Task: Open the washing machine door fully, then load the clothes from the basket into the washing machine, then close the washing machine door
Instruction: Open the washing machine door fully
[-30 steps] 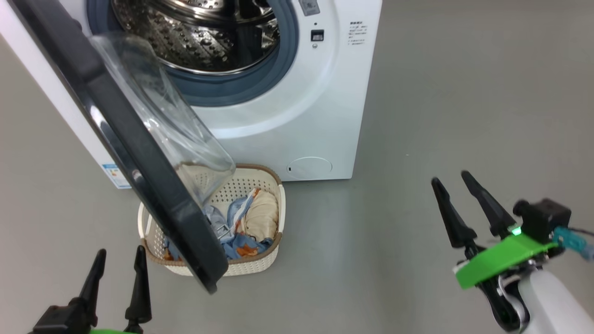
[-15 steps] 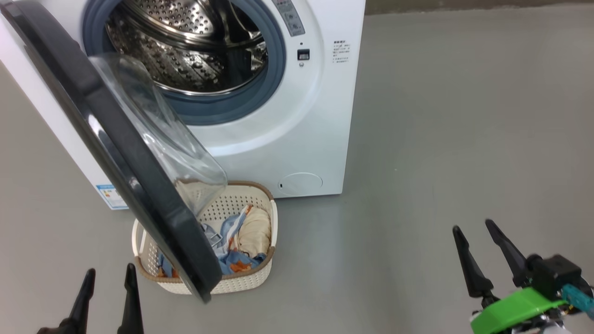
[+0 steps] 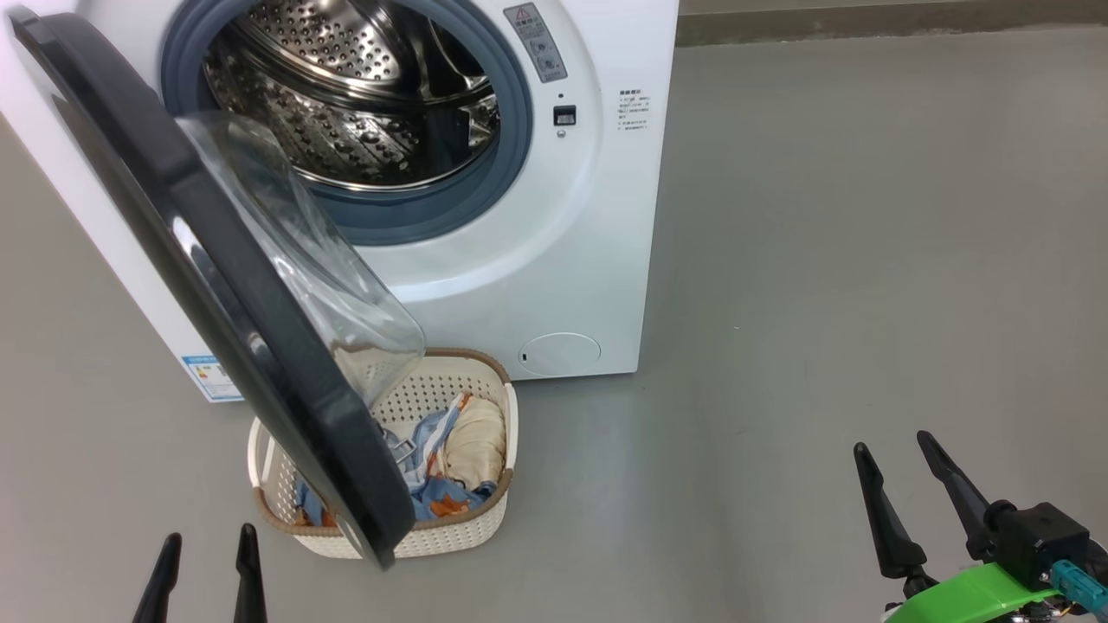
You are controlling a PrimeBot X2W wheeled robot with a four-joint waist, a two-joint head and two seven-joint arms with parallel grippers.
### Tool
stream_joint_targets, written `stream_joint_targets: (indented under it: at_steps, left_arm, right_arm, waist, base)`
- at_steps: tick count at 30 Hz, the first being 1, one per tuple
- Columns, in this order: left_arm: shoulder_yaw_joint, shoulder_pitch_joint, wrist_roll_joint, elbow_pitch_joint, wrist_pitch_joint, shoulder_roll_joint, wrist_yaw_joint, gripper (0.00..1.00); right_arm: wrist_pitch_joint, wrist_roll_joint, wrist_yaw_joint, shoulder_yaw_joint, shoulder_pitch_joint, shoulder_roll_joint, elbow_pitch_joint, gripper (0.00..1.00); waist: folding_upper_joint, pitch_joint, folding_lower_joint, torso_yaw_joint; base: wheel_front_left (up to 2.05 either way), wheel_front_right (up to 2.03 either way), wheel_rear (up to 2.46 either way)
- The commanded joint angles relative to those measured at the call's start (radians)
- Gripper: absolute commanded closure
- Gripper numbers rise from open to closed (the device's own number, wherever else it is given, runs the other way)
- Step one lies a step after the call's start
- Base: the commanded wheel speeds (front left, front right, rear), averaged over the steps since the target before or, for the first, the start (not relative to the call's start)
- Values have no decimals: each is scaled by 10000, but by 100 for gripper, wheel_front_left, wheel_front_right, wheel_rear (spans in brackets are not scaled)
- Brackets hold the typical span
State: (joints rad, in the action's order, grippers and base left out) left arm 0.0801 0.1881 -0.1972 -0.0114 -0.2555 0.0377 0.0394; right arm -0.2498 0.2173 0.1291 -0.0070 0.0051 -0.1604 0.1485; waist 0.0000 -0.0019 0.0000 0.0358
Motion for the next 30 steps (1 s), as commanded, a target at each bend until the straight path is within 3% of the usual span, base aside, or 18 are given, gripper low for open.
stream_joint_targets:
  at_steps: [1, 28, 29, 30]
  left_arm:
    - [296, -120, 110, -309, -63, 125, -51, 0]
    - [184, -142, 379, -65, -63, 125, 107, 0]
    - [174, -138, 405, -46, -63, 125, 132, 10]
    - [168, -126, 389, -10, -63, 125, 155, 63]
  right_arm:
    - [-120, -128, 16, 209, 40, -175, -280, 0]
    - [-120, -111, 16, 496, 3, 35, 274, 0]
    - [-120, -84, 16, 503, -8, 38, 289, 0]
    - [-120, -68, 16, 529, -22, 30, 315, 0]
  waist:
    - [0, -8, 0, 6]
    - [0, -55, 0, 56]
    - [0, -49, 0, 48]
    - [0, -41, 0, 41]
  base:
    - [0, 0, 0]
    - [0, 0, 0]
    - [0, 0, 0]
    - [0, 0, 0]
